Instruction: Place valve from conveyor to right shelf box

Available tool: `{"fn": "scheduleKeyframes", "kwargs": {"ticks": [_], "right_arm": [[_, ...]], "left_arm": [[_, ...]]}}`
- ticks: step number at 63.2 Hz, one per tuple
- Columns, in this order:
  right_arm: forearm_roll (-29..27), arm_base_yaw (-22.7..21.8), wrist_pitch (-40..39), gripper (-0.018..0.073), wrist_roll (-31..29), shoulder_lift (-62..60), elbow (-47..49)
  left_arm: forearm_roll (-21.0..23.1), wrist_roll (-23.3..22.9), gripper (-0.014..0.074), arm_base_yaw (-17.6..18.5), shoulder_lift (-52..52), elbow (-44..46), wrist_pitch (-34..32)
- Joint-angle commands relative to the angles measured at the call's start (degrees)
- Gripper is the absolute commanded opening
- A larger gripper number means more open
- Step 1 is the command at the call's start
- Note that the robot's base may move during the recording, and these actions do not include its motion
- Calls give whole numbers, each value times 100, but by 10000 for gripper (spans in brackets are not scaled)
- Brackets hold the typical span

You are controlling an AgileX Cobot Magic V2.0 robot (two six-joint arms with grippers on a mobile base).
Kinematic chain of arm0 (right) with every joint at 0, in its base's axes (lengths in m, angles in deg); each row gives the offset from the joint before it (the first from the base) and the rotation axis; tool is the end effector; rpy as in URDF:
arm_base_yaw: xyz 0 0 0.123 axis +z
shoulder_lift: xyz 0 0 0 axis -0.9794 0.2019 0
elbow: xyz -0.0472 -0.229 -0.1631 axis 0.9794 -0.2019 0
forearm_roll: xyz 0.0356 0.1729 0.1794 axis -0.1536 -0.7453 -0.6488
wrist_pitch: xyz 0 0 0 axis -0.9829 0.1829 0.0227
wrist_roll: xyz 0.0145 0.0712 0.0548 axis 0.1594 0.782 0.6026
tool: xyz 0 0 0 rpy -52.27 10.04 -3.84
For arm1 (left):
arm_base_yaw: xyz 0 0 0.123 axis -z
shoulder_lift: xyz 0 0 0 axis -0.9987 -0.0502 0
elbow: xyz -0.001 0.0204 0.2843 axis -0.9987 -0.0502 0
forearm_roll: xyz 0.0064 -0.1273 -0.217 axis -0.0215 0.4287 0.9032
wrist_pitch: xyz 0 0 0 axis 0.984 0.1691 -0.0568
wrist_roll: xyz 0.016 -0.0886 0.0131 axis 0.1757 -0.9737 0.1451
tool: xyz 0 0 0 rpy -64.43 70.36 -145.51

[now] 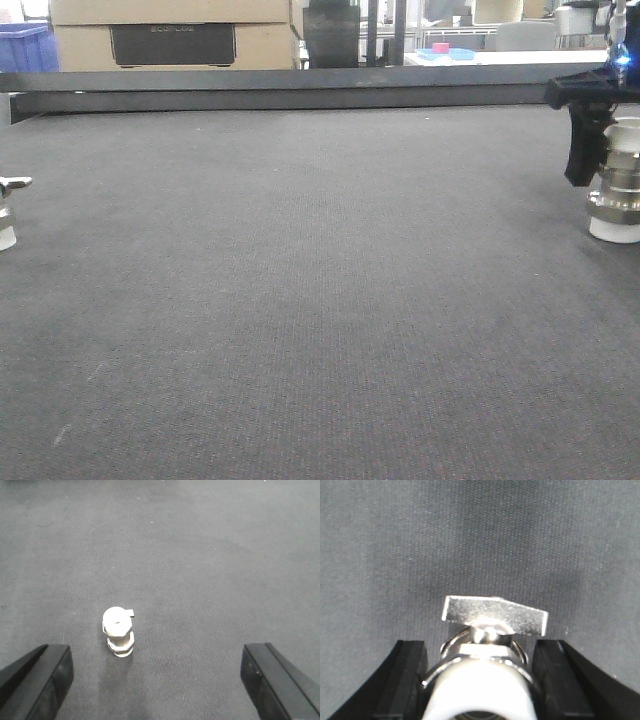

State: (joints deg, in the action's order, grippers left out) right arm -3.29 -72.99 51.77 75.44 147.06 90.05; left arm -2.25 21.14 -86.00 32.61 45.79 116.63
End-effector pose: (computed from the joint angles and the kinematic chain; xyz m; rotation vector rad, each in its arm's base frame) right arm 0.3804 0.0423 0.2505 -0.1658 2.8169 0.1195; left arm 0.1466 -0.0087 0.3878 0.1085 2.0830 -0.0502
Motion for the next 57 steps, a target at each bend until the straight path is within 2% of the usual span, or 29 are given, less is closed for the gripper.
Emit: {"fn": "scheduleKeyframes", "kwargs": {"ticks": [1,17,30,39,48,57], "right_arm": [[17,-1,-49,-154,-49,-522,50],[17,-1,32,-154,-49,-1613,-4],[17,-1,45,-154,-49,-2176,-251],[17,-1,45,-154,-49,-2234,-352],[-30,-1,45,-154,-49,-2234,-365],[-31,-1,21,-154,-49,-2234,-365]], "left_arm": [[-75,-17,581,16,-197,267,323],[-482,-21,581,16,-1513,1481,1556],[-889,-237,581,16,-2868,2448,2397],[-889,-237,581,-11,-3768,2980,2586],[-806,-264,581,-262,-4540,3385,2647],[-493,-49,581,-434,-5043,3526,2584]]}}
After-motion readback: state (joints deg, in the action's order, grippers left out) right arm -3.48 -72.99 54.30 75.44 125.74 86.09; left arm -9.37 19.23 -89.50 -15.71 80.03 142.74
